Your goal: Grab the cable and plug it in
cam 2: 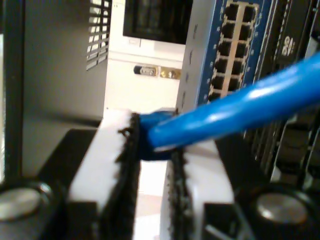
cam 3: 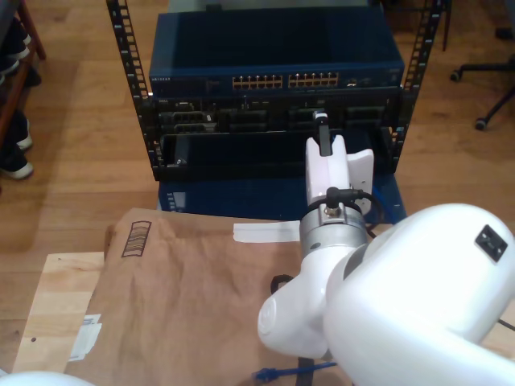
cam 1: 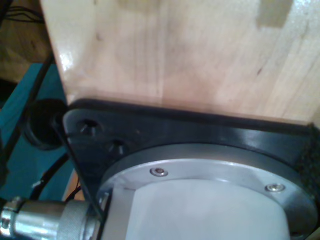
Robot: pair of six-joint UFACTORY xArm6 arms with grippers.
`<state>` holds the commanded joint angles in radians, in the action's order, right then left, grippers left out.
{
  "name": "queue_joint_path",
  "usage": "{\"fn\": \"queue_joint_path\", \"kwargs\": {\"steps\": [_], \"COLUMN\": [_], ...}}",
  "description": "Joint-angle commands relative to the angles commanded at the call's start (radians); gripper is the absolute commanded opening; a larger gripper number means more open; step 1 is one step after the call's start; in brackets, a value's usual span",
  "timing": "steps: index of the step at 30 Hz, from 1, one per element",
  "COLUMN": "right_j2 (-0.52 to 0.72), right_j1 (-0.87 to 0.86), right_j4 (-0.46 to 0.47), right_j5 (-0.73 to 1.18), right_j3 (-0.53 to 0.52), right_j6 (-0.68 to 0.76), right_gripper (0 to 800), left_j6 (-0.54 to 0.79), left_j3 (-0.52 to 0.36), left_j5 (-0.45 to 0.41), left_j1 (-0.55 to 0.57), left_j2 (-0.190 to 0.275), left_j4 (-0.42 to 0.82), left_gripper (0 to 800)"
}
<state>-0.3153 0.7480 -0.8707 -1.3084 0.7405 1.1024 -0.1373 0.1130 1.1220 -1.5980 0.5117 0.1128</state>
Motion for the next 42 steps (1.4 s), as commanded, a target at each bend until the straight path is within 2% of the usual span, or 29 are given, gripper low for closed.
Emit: {"fn": "queue_joint_path", "kwargs": {"steps": [6,11,16,21,32,42], "right_j2": [-0.029,-0.072,-0.074,-0.129,-0.210,-0.282], "right_j1": [-0.052,-0.089,-0.173,-0.181,-0.213,-0.247], "right_j4": [0.011,0.083,0.184,0.187,0.187,0.195], "right_j5": [-0.002,-0.081,-0.081,-0.087,-0.087,-0.077], "right_j3": [0.009,0.008,0.028,0.083,0.127,0.209], "right_j6": [0.011,0.133,0.161,0.186,0.247,0.250], "right_gripper": [0,0,0,0,0,0], "left_j6": [0.000,0.000,0.000,0.000,0.000,0.000], "left_j3": [0.000,0.000,0.000,0.000,0.000,0.000], "left_j5": [0.000,0.000,0.002,0.000,0.000,0.000], "left_j1": [0.000,0.000,0.002,0.002,0.000,0.002], "left_j2": [0.000,0.000,0.000,0.000,0.000,0.000], "left_j4": [0.000,0.000,0.000,0.000,0.000,0.000], "left_gripper": [798,798,798,798,798,798]}}
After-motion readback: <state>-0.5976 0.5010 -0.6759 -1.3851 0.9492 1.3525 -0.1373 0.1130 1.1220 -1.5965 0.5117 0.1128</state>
